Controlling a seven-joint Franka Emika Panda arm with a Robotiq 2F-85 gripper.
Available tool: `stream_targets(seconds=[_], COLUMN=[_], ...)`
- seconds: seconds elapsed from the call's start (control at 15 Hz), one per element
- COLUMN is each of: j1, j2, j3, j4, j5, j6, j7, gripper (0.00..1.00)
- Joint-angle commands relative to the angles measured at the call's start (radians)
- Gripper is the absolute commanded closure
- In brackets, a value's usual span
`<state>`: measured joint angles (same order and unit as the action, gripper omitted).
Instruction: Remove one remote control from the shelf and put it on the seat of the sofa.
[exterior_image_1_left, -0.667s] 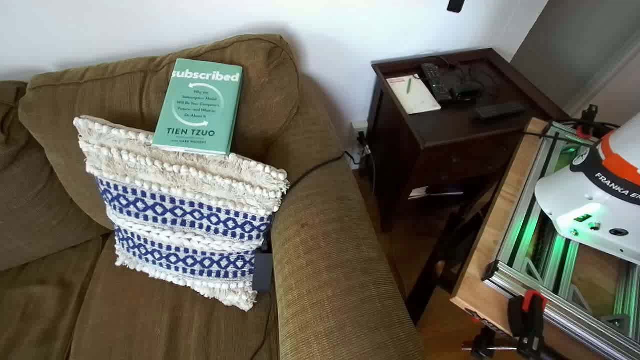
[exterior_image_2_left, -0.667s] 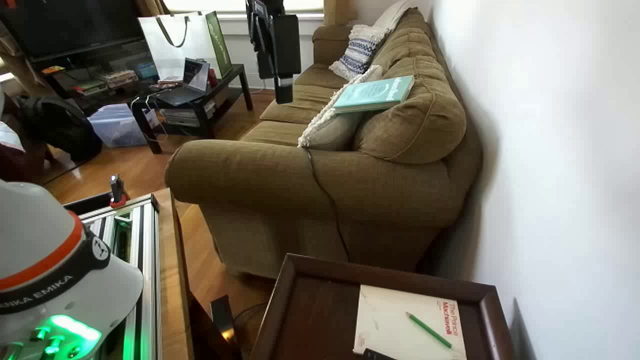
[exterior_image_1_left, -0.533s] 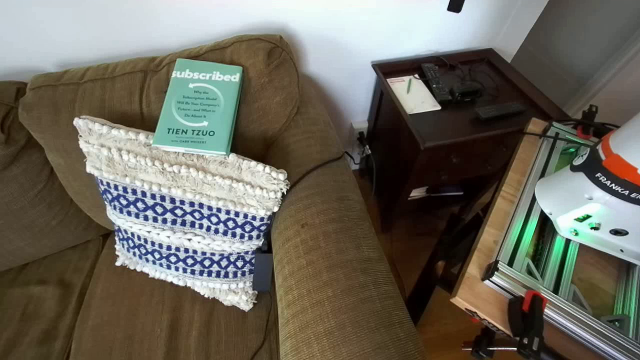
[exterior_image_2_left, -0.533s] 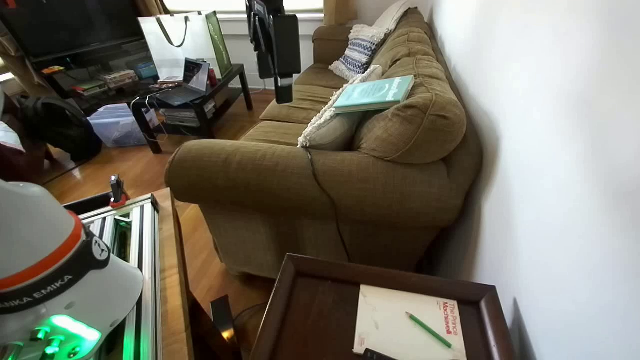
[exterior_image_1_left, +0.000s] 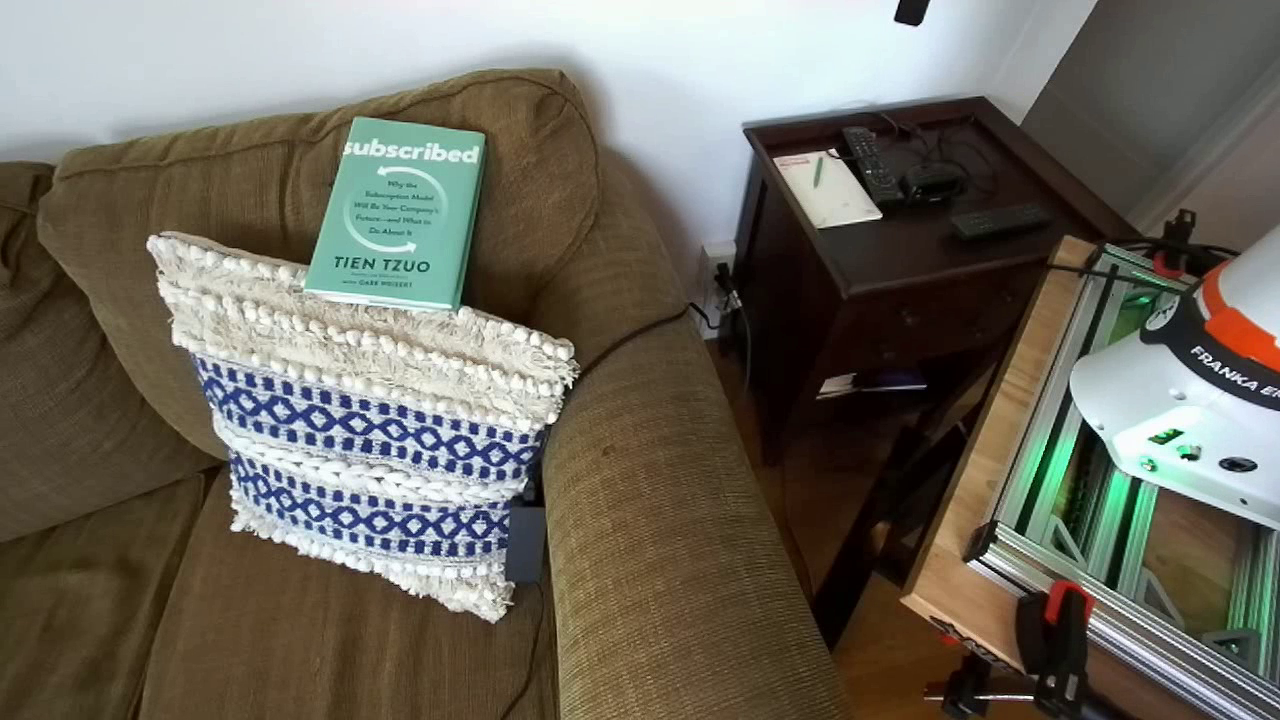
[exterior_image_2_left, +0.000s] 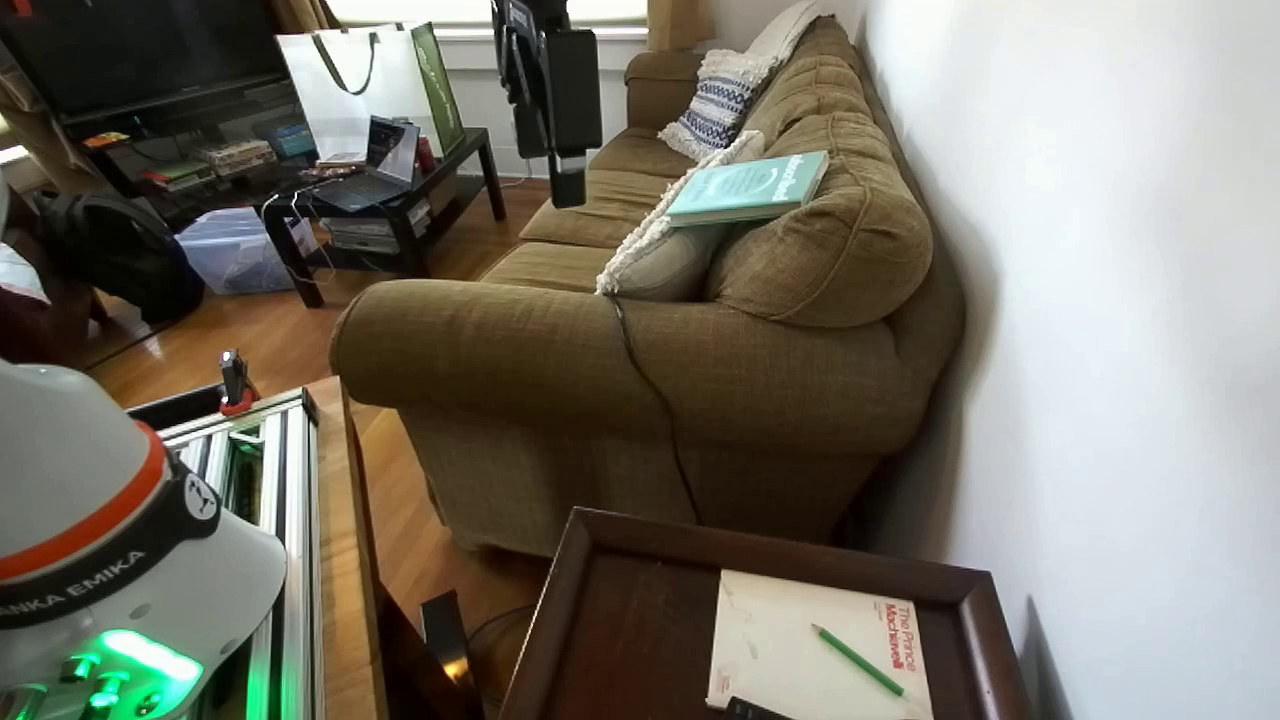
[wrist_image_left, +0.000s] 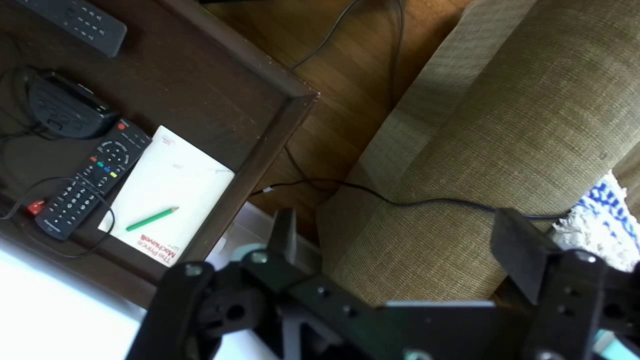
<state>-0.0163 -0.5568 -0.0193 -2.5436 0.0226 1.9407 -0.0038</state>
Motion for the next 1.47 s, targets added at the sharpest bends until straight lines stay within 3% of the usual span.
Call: stream_targets(seconds=[0.0,0.53,1.07,1.4], j1=[0.000,0.000,-0.126,-0.197], j2=[0.000,0.000,0.180,0.352], j3=[0.000,0.000,0.051,0.017], j4=[0.002,0.002,-0.023,-0.014], j5=[0.000,0.000,-0.065,-0.098], j6=[-0.002,-0.002,0.221,0.303], j7=[0.000,0.000,0.387,0.568], gripper=[0.00,0.00,0.00,0.00])
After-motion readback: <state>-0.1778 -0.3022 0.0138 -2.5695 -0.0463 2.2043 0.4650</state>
